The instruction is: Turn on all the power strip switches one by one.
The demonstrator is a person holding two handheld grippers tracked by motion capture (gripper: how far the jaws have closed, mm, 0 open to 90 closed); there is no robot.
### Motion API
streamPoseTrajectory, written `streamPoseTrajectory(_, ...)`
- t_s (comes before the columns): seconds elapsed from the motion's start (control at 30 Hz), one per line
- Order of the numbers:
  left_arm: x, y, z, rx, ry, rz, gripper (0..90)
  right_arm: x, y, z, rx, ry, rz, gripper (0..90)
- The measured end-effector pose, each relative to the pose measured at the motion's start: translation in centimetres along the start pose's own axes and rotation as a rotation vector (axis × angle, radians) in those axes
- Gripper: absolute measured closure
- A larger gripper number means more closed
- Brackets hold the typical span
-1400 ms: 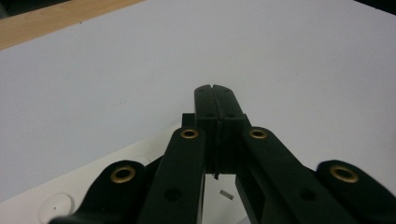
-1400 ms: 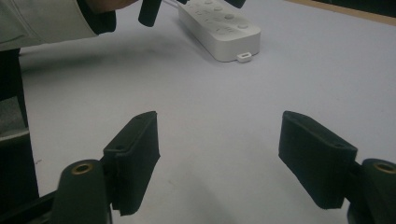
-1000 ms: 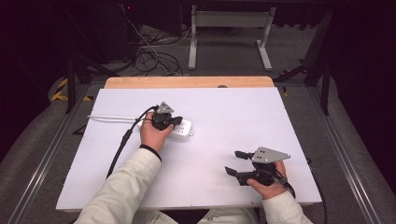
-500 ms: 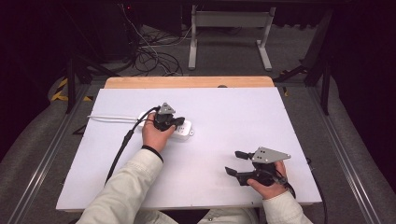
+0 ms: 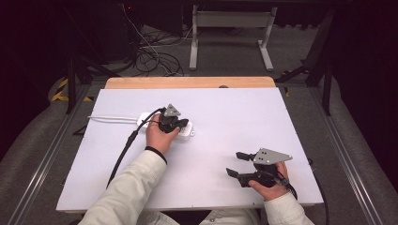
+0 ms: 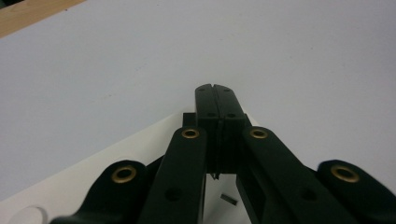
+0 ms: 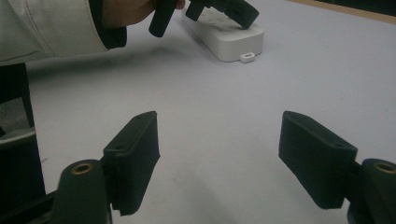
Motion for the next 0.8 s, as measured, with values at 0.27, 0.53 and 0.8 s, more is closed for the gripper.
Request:
streamPoseTrajectory(0.27,0.05,-0.29,0.05,-0.003,-0.007,0.019,90.0,-0.08,-0.03,-0.03,0.002,-0.003,0.003,29.7)
streamPoseTrajectory(0.53,0.00,-0.20,0.05,0.000,-0.017,0.025,90.0,-0.11,-0.12,-0.01,0.003,-0.002,0.006,29.6)
streamPoseTrajectory(0.8,-0.06,0.04,0.02,-0.004,-0.033,0.054,90.0,-0.19,-0.23,-0.05,0.003,-0.005,0.010,29.6)
Point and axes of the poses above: each handheld gripper's, and its own axes: x roughly backward along the jaws, z roughly out of its top, y roughly to its right, the point moved 7 cm from there along -x, roughly forward along the jaws, and after that the axes turned 13 degrees about -y, right-handed, at the moved point
